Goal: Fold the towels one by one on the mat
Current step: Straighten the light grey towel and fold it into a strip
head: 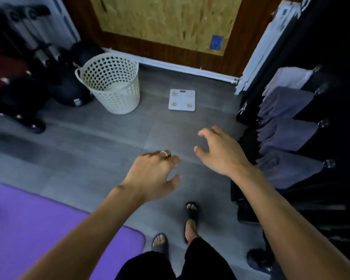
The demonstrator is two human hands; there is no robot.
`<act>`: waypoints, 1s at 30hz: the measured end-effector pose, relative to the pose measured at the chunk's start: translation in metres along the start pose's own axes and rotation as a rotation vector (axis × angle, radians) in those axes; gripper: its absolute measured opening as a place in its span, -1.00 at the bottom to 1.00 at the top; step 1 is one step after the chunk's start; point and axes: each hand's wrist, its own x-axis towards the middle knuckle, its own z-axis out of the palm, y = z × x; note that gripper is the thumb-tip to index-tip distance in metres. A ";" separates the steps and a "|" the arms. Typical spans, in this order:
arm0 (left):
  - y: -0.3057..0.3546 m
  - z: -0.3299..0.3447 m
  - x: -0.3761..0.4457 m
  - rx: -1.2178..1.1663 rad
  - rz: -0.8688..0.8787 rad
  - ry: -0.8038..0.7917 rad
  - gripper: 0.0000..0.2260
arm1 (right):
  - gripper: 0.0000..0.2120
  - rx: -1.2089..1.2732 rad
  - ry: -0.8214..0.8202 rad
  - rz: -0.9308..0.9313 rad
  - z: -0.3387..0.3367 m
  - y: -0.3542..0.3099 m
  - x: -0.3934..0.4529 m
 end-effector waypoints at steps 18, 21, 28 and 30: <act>0.140 0.065 -0.401 -0.087 -0.654 0.044 -0.69 | -0.61 -0.090 -0.325 -0.562 0.147 -0.146 -0.257; 0.151 0.072 -0.471 -0.102 -0.764 0.051 -0.67 | -0.62 -0.115 -0.361 -0.648 0.171 -0.185 -0.302; 0.159 0.074 -0.653 -0.117 -0.964 0.152 -0.71 | -0.61 -0.156 -0.363 -0.838 0.230 -0.308 -0.418; 0.157 0.074 -0.710 -0.116 -0.993 0.166 -0.71 | -0.61 -0.164 -0.353 -0.858 0.249 -0.347 -0.455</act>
